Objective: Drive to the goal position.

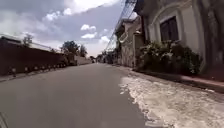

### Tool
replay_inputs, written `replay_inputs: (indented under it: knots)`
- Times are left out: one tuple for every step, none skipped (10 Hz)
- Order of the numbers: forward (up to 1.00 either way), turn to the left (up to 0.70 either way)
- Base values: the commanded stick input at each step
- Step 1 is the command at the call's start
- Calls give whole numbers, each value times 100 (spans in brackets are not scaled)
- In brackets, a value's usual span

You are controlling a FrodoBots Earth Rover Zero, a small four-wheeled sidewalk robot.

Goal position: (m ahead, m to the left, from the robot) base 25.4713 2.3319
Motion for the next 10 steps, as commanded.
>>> replay_inputs:
  knots:
    - [100,0]
    - [100,0]
    - [100,0]
    - [100,0]
    - [100,0]
    - [100,0]
    - [100,0]
    - [100,0]
    - [100,0]
    - [100,0]
